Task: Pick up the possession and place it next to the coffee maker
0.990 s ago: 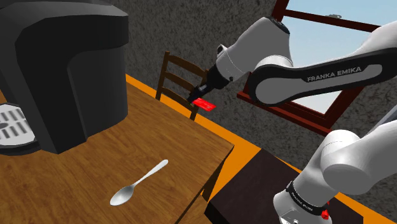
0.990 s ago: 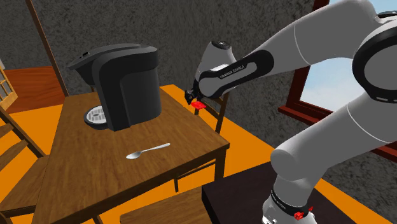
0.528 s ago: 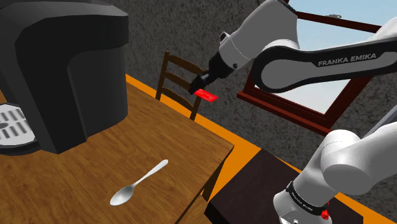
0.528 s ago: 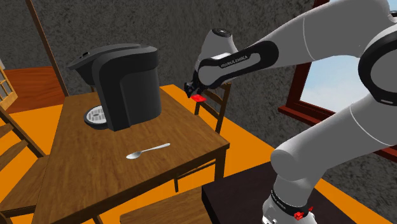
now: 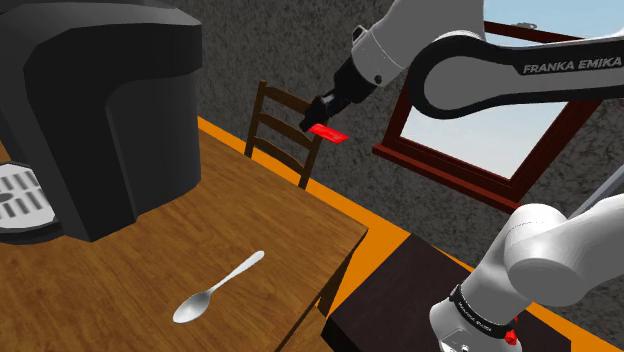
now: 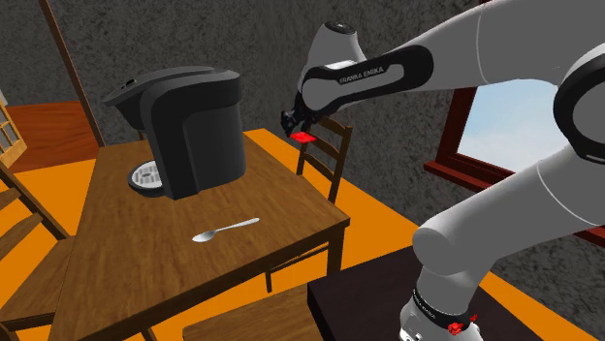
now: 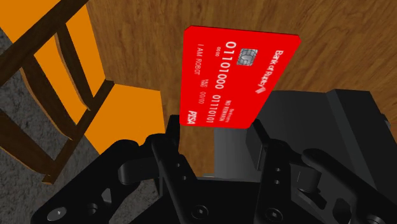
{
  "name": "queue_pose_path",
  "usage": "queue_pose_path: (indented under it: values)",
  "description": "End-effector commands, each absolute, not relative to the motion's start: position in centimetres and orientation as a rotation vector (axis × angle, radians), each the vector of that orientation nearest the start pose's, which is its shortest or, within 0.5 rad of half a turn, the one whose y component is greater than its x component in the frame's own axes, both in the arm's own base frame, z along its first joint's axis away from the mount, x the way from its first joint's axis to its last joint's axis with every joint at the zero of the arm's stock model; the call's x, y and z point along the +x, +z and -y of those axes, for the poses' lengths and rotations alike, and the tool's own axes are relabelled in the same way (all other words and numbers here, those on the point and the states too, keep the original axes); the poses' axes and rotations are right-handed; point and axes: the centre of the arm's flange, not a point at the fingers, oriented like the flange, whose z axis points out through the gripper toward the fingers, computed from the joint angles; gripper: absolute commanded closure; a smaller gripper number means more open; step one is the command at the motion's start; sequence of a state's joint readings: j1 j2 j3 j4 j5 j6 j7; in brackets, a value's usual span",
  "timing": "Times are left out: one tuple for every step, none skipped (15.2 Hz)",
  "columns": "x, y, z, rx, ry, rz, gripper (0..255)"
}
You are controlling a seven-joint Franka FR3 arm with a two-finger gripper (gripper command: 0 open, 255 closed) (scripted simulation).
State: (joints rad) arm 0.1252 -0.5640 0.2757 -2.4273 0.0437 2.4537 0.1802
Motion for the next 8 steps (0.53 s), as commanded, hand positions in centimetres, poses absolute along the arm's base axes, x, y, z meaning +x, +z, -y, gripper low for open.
queue_pose_path:
  values:
    - [39.0, 57.4, -18.4, -2.947, -0.885, 0.291, 255]
    - [39.0, 57.9, -18.4, -2.947, -0.885, 0.291, 255]
    - [39.0, 58.5, -18.4, -2.947, -0.885, 0.291, 255]
    - [39.0, 59.0, -18.4, -2.947, -0.885, 0.291, 255]
    - [39.0, 59.5, -18.4, -2.947, -0.885, 0.291, 255]
    - [39.0, 60.0, -18.4, -2.947, -0.885, 0.291, 255]
    - [39.0, 60.6, -18.4, -2.947, -0.885, 0.291, 255]
    - [39.0, 61.1, -18.4, -2.947, -0.885, 0.291, 255]
